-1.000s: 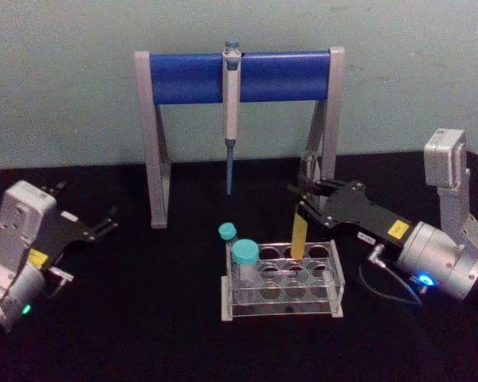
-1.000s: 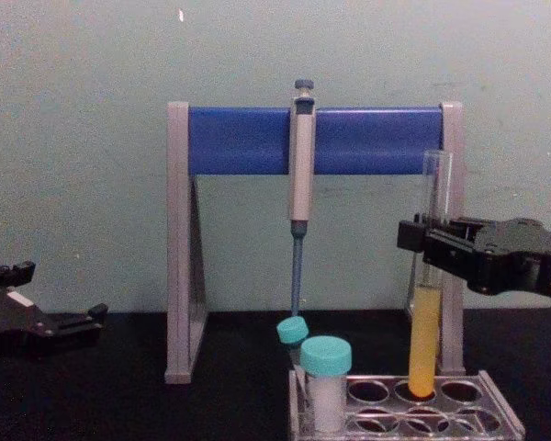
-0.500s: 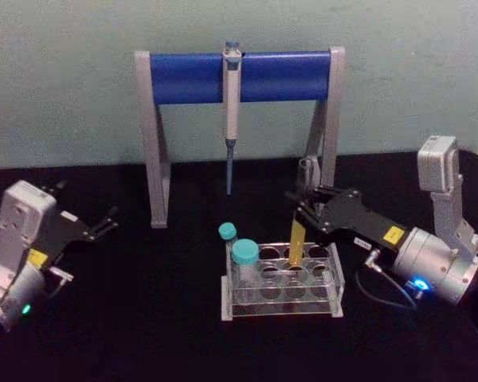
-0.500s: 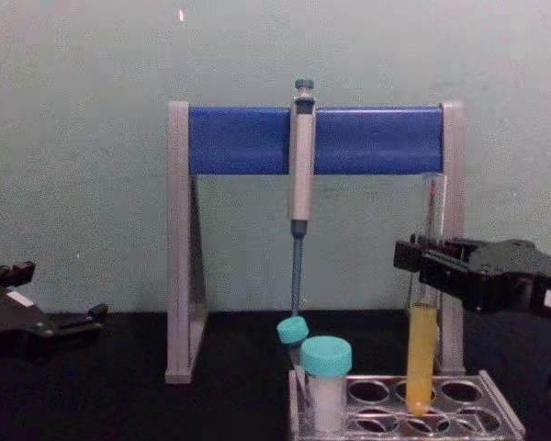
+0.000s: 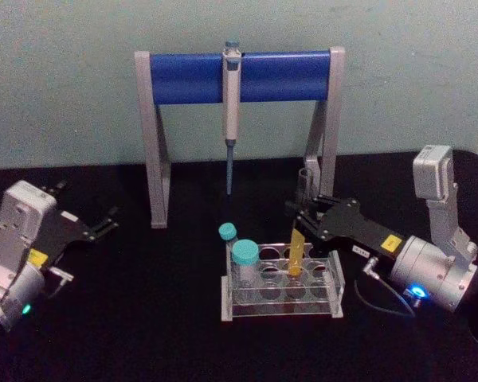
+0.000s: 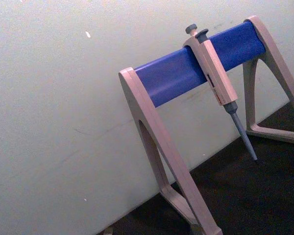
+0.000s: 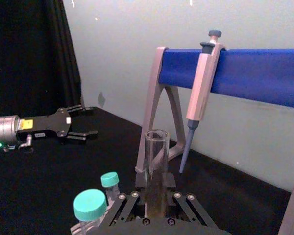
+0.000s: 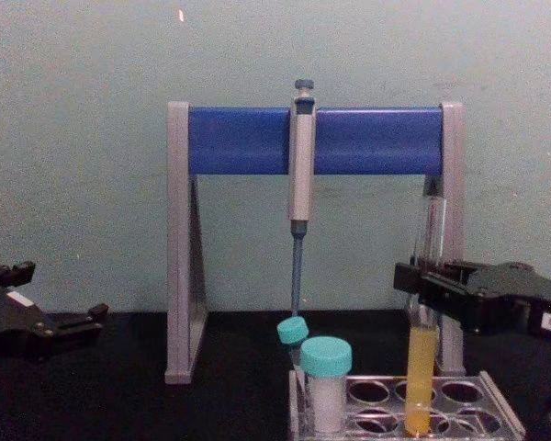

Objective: Pick up the test tube from the test tube rack, shake it, then place it back into the test tube rack.

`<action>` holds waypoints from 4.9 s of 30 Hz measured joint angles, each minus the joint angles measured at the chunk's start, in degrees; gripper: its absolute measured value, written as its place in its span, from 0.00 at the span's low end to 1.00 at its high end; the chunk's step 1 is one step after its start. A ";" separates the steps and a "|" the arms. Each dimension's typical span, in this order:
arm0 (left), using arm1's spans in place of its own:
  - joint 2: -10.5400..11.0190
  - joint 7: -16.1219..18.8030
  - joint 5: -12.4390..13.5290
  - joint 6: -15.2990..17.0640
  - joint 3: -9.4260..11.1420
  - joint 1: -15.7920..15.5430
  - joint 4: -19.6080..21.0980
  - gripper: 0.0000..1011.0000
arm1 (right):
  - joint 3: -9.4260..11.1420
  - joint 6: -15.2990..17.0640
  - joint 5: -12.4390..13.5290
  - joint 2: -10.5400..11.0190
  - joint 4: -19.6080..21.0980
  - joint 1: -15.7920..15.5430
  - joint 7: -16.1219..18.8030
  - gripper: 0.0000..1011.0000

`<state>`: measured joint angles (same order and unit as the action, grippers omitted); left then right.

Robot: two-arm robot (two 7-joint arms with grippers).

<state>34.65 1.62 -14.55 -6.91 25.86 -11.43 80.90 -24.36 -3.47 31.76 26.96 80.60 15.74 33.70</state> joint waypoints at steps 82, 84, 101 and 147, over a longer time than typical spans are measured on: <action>0.00 0.00 0.00 0.00 0.00 0.00 0.00 1.00 | -0.82 0.74 -1.14 -1.40 -3.59 0.54 -0.27 0.99; 0.00 0.00 0.00 0.00 0.00 0.00 0.00 1.00 | -0.82 0.74 -1.14 -1.40 -3.59 0.55 -0.27 0.99; 0.00 0.00 0.00 0.00 0.00 0.00 0.00 1.00 | 1.88 -0.37 -0.23 2.53 3.15 -4.96 -0.97 0.99; 0.00 0.00 0.00 0.00 0.00 0.00 -0.01 1.00 | 10.09 -5.20 -14.90 -7.08 -2.48 -14.77 -22.97 0.99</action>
<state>34.65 1.62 -14.55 -6.91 25.86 -11.43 80.89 -14.27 -8.66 16.87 19.88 78.12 0.96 10.73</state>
